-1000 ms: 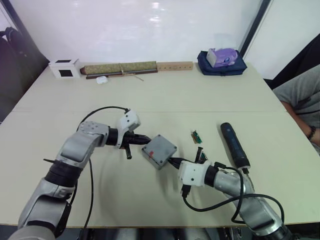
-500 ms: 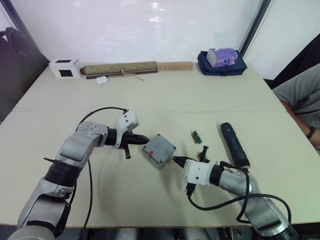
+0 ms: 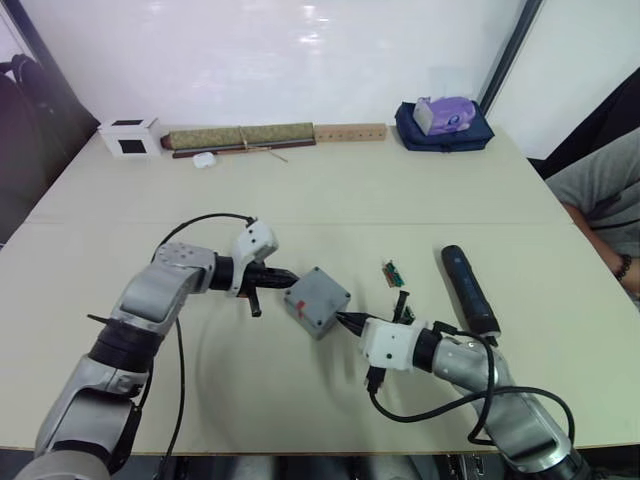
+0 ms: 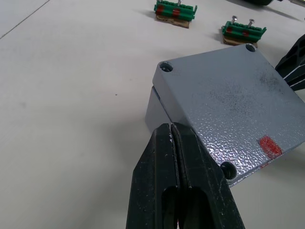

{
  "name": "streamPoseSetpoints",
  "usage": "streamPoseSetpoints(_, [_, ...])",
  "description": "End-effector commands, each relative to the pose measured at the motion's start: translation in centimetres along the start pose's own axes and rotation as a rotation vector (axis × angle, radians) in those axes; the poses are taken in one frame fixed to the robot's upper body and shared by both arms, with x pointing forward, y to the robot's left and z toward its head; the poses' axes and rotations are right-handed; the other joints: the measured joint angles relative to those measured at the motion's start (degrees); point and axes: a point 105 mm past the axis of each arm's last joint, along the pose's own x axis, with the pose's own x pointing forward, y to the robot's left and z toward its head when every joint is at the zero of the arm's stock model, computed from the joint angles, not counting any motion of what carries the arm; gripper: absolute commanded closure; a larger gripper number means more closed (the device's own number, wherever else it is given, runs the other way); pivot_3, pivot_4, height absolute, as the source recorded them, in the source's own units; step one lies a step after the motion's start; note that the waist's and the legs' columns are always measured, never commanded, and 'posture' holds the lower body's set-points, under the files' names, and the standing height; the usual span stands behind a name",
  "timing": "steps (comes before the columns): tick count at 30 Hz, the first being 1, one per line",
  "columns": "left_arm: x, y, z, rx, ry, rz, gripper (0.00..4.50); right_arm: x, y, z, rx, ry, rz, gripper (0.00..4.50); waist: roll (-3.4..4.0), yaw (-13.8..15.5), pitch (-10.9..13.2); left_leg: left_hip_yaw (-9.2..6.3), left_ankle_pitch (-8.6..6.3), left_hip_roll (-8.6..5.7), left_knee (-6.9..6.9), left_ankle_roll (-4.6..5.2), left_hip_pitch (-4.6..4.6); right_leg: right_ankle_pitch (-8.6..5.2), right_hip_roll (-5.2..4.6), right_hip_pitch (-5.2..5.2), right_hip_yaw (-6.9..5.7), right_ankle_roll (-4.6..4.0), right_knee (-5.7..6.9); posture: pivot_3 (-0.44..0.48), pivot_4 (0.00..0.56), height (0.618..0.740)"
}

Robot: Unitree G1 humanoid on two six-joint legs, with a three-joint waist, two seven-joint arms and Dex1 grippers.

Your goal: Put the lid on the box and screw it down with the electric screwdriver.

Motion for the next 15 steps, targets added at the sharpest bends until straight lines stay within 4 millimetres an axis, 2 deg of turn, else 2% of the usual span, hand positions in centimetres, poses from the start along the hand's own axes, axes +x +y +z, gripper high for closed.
streamPoseSetpoints(1, [-0.31, -0.45, 1.20, 0.035, -0.033, -0.019, 4.50, 0.18, -0.22, 1.09, -0.020, -0.044, -0.008, 4.45, 0.00, 0.0, 0.0, 0.00, 0.00, 0.00, 0.00, 0.00, 0.00, 0.00, 0.00, 0.00, 0.00, 0.00, 0.00, 0.000, 0.150, 0.740])
streamPoseSetpoints(15, [-0.48, -0.96, 0.71, 0.029, -0.017, -0.045, 4.50, 0.28, -0.05, 1.22, -0.021, -0.050, 0.002, 4.45, 0.00, 0.0, 0.0, 0.00, 0.00, 0.00, 0.00, 0.00, 0.00, 0.00, 0.00, 0.00, 0.00, 0.00, 0.00, 0.000, 0.150, 0.740])
